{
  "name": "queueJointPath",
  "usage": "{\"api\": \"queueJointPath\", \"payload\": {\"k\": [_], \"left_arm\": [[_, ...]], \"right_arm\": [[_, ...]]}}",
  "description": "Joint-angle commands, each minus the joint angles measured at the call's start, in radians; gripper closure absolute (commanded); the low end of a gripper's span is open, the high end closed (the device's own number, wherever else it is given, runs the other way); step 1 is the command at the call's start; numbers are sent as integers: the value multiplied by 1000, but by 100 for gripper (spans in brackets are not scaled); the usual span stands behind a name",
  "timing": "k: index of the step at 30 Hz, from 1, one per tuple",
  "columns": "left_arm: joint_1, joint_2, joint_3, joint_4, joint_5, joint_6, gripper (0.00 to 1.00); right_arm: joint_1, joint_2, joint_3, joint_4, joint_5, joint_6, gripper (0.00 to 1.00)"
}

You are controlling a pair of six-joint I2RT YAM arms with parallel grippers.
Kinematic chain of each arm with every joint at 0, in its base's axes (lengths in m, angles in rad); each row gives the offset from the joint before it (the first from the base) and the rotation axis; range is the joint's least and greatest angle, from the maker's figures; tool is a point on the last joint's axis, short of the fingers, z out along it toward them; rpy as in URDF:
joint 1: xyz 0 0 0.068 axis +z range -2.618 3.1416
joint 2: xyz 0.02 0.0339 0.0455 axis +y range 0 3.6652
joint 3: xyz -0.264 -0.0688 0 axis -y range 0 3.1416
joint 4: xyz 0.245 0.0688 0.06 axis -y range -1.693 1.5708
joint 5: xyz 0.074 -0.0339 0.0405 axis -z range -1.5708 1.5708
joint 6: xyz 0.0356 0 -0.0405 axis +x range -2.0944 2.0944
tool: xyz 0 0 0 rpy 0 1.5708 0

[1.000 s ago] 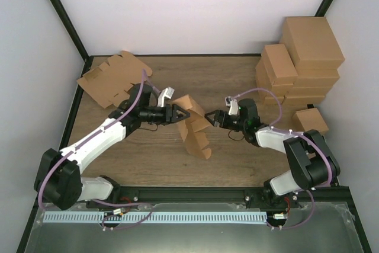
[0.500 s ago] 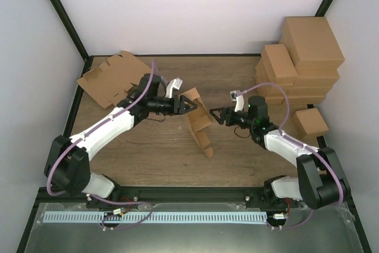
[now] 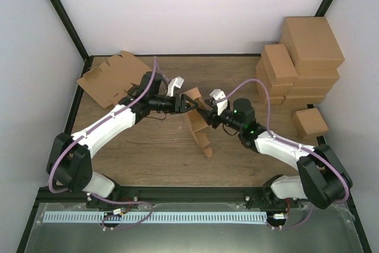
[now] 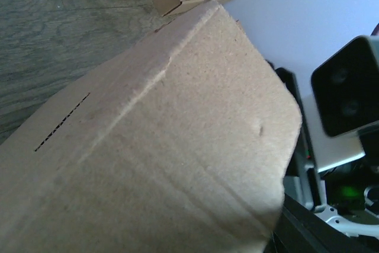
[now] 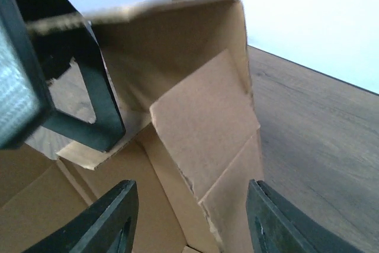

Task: Fold the paper box

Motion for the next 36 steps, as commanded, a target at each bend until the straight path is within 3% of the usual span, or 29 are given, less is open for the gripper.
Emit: {"api": "queueJointPath", "payload": {"k": [1, 8, 21, 25, 36], "left_arm": [[-4, 11, 30, -6, 3, 24, 41], [-4, 6, 35, -14, 16, 25, 40], [-4, 12, 49, -16, 32, 30, 39], [-4, 9, 57, -27, 39, 31, 38], [-4, -140, 109, -191, 32, 46, 27]], "right_arm": [[38, 24, -17, 126, 238, -56, 52], [45, 15, -36, 151, 261, -41, 71], [46, 65, -24, 174, 245, -34, 66], [46, 83, -2, 152, 277, -21, 82], [46, -43, 10, -54, 330, 208, 99]]}}
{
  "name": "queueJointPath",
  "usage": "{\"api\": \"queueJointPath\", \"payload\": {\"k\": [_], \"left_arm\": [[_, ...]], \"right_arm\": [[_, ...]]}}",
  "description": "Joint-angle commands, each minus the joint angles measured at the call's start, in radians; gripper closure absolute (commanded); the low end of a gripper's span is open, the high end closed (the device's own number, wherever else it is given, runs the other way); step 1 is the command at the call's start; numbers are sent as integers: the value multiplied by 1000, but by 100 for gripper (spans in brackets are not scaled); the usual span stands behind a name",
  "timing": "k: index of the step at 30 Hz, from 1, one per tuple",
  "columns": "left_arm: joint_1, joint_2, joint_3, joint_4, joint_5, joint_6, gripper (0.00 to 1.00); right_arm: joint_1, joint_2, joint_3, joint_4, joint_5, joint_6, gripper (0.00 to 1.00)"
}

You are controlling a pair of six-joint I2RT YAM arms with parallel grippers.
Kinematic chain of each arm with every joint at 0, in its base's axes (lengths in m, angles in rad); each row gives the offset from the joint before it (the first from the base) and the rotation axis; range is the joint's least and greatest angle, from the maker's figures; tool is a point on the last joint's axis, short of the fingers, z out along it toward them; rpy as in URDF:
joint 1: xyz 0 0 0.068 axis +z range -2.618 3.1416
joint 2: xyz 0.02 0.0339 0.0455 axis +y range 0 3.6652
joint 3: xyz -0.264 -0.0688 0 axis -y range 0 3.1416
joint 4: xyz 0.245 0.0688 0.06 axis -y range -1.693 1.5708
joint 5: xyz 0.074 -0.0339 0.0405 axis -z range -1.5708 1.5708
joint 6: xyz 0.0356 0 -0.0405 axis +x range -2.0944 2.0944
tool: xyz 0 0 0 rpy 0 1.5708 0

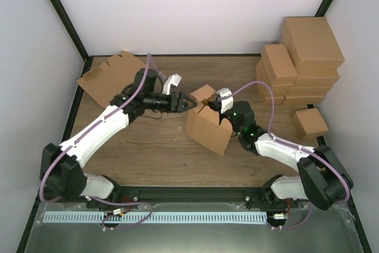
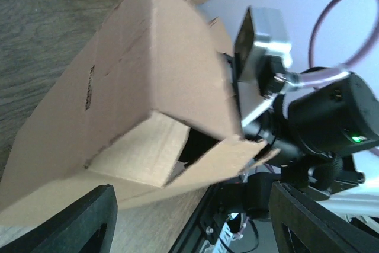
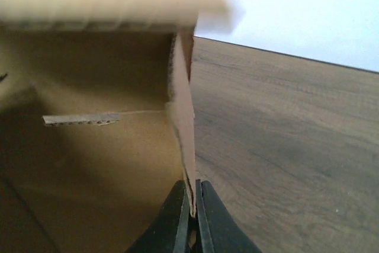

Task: Fold the paper box

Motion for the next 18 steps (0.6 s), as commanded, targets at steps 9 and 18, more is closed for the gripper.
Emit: {"api": "queueJointPath", "payload": {"k": [9, 18], "left_arm": [[-2, -208, -47, -123, -84, -27, 27], [-29, -261, -333, 206, -70, -199, 24]], "right_arm": [[91, -208, 59, -383, 288, 346, 99], [189, -327, -24, -424, 467, 537, 99]]}}
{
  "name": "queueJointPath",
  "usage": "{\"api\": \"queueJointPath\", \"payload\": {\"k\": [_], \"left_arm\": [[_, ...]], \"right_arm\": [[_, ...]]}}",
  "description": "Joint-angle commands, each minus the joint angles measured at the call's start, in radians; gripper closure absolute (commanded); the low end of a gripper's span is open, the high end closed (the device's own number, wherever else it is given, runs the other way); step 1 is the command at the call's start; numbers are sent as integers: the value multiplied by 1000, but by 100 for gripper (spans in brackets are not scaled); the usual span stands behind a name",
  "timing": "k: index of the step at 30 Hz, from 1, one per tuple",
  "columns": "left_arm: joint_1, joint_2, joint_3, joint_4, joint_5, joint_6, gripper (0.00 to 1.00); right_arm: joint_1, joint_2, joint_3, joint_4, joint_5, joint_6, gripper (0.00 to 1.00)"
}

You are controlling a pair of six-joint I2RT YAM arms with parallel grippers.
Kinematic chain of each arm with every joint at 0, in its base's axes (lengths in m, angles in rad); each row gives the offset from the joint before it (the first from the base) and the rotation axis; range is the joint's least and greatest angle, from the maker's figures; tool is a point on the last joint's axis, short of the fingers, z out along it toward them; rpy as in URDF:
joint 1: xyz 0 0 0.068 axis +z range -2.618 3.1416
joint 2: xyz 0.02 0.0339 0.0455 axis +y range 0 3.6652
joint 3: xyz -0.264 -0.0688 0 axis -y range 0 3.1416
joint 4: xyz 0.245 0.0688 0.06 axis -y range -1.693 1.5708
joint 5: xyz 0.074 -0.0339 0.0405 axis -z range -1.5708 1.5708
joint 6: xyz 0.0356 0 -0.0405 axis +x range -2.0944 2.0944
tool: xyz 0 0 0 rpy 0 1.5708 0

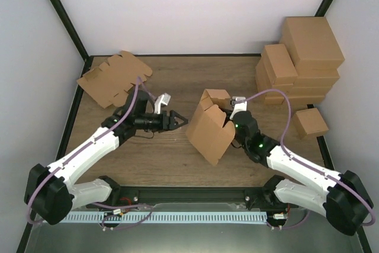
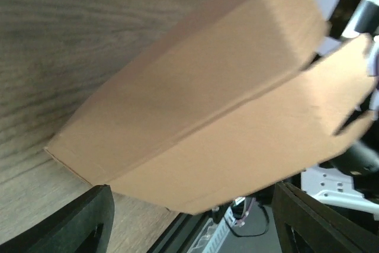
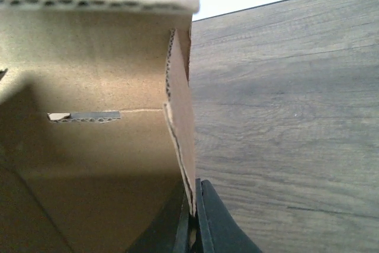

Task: Fold the paper box

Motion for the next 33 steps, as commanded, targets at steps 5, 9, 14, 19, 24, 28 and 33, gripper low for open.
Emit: {"api": "queueJointPath", "payload": {"k": [5, 9, 14, 19, 24, 28, 33], "left_arm": [[-23, 40, -65, 280, -16, -128, 18], [-23, 84, -56, 330, 9, -152, 17], [-40, 134, -64, 352, 17, -163, 22], [-49, 176, -64, 402, 26, -183, 19], [-50, 222, -71, 474, 36, -225, 19], [-50, 252, -67, 505, 40, -239, 19], [-49, 252, -39, 499, 38, -246, 19]], "right_arm": [[152, 12, 8, -45, 268, 77, 98], [181, 24, 2, -47, 333, 68, 96], [198, 20, -14, -12, 360, 30, 96], [220, 12, -34, 27, 388, -7, 96], [223, 0, -59, 53, 382, -20, 96], [230, -5, -67, 54, 390, -25, 96], [233, -43, -6, -4, 369, -17, 96]]}}
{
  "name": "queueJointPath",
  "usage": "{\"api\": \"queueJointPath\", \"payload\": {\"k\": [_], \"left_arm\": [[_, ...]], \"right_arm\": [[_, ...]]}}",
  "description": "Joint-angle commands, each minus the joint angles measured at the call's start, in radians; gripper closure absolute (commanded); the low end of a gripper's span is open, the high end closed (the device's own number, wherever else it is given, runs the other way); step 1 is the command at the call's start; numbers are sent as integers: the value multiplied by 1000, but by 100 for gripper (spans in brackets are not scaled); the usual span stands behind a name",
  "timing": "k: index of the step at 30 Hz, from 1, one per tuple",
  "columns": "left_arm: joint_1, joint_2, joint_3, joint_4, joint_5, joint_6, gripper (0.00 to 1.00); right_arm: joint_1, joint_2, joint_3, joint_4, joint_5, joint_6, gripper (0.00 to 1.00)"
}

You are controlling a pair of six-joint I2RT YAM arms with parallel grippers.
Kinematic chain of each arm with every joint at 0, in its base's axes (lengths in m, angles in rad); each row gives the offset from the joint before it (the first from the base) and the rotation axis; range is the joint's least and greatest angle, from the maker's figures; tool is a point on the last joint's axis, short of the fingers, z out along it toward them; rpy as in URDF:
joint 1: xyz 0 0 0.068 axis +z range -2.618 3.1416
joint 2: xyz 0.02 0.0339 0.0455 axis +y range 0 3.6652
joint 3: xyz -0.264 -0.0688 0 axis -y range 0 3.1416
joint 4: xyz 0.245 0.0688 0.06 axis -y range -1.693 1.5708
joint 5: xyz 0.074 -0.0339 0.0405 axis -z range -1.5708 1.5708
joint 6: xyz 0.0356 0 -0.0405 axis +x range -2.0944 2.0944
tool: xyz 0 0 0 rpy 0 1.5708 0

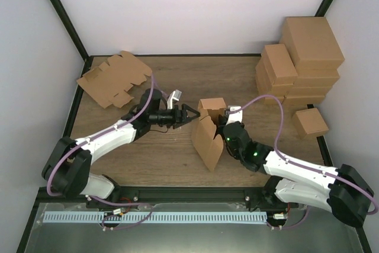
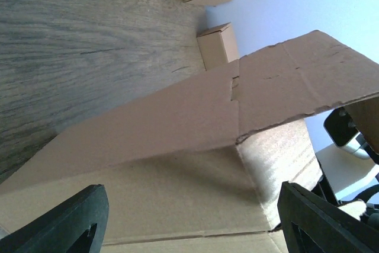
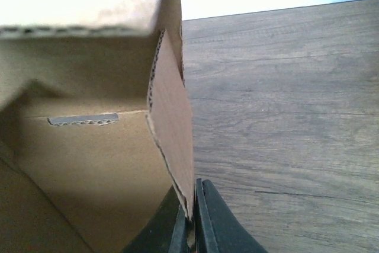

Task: Fold the paper box

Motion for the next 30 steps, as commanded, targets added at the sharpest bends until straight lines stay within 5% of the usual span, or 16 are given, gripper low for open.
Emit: {"api": "queueJointPath", "payload": {"k": [1, 11, 15, 27, 30], "left_arm": [[-1, -17, 45, 20, 7, 3, 19], [-1, 9, 55, 15, 14, 1, 18], [-1, 44, 43, 34, 12, 3, 25], [-1, 141, 17, 57, 32, 51, 29], [-1, 148, 13, 54, 45, 63, 29]], "right_arm": [[12, -47, 82, -39, 19, 6, 96], [13, -16, 136, -92, 32, 25, 96], [25, -9, 114, -84, 55, 34, 95], [40, 41, -1, -48, 66, 95, 88], [40, 7, -37, -46, 40, 99, 79]]}}
